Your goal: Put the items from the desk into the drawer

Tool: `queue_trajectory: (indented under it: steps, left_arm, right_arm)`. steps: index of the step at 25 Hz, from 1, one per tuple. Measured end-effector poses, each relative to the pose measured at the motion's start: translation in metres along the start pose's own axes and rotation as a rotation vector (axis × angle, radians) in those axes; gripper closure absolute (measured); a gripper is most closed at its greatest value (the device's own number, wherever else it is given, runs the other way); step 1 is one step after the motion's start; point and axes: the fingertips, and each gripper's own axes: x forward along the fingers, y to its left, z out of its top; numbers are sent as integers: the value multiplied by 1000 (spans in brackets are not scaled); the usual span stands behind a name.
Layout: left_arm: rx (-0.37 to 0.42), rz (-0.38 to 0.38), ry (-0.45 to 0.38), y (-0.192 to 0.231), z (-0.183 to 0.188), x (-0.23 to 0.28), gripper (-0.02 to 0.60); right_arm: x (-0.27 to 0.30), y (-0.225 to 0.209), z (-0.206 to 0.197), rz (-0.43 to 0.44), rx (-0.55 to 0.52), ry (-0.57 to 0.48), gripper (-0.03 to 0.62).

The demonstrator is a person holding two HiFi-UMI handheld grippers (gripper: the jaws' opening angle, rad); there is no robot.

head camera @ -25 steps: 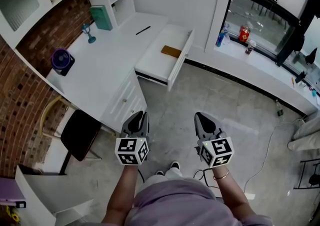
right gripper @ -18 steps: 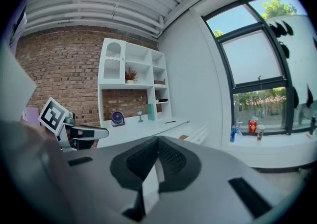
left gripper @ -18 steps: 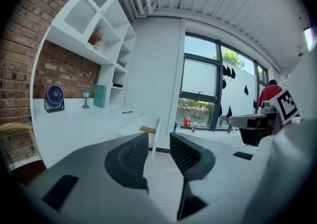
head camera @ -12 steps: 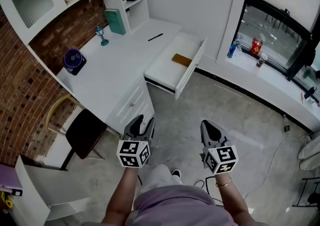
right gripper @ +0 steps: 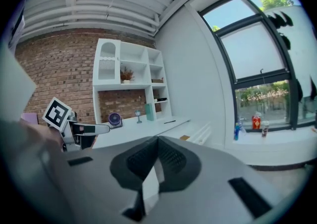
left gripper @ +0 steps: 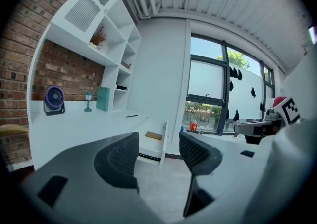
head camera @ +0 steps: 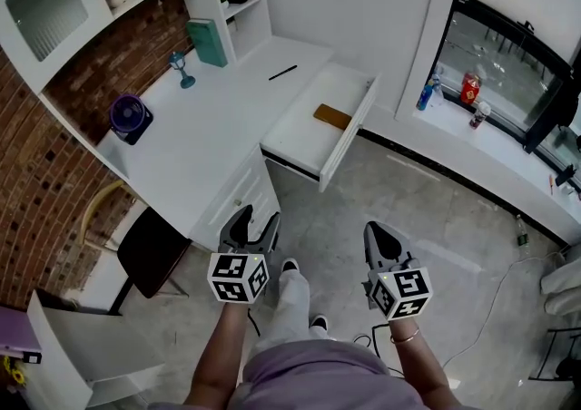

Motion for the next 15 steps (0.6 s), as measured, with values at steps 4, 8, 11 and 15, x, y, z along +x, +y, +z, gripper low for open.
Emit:
queue_trajectory:
  steps: [4, 8, 11, 15]
  left_arm:
    - [2, 0, -6, 16, 10, 30, 307]
    - [16, -1, -14, 42, 21, 62, 293]
    - [25, -1, -13, 65, 30, 85, 291]
    - [16, -3, -22, 98, 49, 120, 291]
  right_arm:
    - [27, -9, 7, -5, 0, 4, 589]
    - [66, -14, 12, -10, -2, 4, 590]
    - [97, -16, 18, -12, -4, 12, 590]
    - [142, -21, 34, -31, -8, 16, 590]
